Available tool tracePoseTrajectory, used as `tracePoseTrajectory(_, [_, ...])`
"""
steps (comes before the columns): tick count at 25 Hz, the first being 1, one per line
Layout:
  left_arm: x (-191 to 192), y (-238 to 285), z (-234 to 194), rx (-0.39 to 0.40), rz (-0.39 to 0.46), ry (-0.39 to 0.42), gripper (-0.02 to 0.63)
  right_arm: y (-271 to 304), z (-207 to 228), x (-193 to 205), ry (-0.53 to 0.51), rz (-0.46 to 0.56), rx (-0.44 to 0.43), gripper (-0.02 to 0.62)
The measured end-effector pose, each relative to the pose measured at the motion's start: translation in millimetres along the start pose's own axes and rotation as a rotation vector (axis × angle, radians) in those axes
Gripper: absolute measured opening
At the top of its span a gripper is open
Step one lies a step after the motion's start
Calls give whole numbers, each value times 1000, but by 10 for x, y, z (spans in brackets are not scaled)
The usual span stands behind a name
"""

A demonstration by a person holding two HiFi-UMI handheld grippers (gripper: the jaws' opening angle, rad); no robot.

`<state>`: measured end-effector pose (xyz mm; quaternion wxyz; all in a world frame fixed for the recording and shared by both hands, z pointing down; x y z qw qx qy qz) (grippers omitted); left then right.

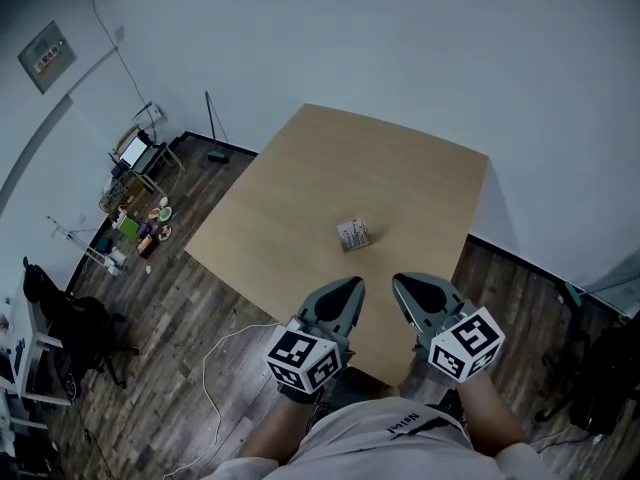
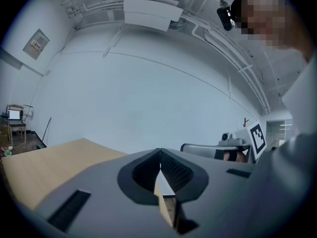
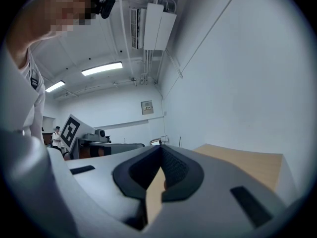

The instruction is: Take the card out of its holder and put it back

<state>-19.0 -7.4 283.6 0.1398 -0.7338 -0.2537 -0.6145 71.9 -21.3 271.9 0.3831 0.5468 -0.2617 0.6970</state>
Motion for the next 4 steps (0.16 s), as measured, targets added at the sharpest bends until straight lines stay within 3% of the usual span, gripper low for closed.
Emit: tracePoseTrajectory(4, [17,12,-5,1,-3,1,15,5,16,14,-2,1,2,12])
Point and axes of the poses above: the fingertips, and each gripper's own axes: y forward along the fingers, z to its right, x out of its underside, the point moved 2 cm from there along -y, backward along the fingers, and after that the axes turned 4 degrees about y, right-handed, at the moved point
